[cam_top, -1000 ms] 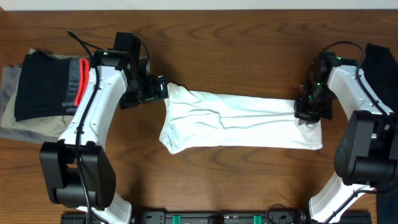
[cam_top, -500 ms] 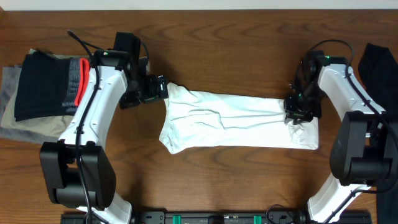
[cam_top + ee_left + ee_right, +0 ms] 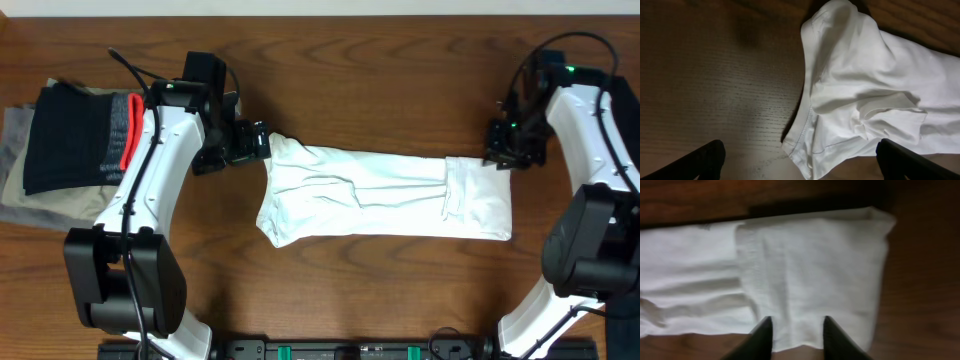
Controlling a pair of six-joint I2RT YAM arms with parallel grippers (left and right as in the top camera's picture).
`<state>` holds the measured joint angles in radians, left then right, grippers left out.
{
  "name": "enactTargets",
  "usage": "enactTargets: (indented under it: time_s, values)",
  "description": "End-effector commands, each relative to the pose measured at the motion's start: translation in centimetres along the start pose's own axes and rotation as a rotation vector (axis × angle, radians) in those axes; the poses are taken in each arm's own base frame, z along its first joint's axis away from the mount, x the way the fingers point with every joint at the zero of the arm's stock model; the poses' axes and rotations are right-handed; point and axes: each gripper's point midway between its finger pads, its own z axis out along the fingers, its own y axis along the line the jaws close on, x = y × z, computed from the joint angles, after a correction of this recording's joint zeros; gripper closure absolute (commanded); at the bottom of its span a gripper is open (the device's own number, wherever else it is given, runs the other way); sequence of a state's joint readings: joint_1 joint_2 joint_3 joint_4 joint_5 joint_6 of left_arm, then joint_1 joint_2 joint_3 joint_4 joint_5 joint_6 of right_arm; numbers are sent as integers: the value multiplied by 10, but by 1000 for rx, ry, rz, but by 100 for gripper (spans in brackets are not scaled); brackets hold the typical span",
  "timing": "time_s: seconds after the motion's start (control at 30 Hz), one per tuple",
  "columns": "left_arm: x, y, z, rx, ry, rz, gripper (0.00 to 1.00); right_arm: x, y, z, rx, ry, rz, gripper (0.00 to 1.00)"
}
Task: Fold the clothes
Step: 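Fold the right end leftward over the strip with the right gripper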
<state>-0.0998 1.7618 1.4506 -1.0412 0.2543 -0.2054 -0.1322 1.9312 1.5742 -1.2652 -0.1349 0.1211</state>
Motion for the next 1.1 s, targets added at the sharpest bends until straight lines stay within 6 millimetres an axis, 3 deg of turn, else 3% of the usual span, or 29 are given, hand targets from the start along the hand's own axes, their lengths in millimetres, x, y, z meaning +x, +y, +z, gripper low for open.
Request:
enactTargets:
  time_s: [0.0,0.2,0.43,0.6,0.9,1.07]
  values:
    - [-3,1,-6,-8,-19,7,2,-4,-10,0,-1,-11,1,98]
    - [-2,1,-6,-8,-18,6,2,3,15,26,-122,6,-46,99]
    - [-2,1,-6,-8,-18,6,2,18,23,62,-124,30,-83,99]
    - [-2,1,-6,-8,-18,6,2,15,28,76,-153,-5,-94,99]
    - [-2,1,-6,-8,-18,6,2,6,37,78,-205,-49,-106,99]
    - [0,2,-4,-10,-10,5,2,3,58,52,-314,-61,-116,99]
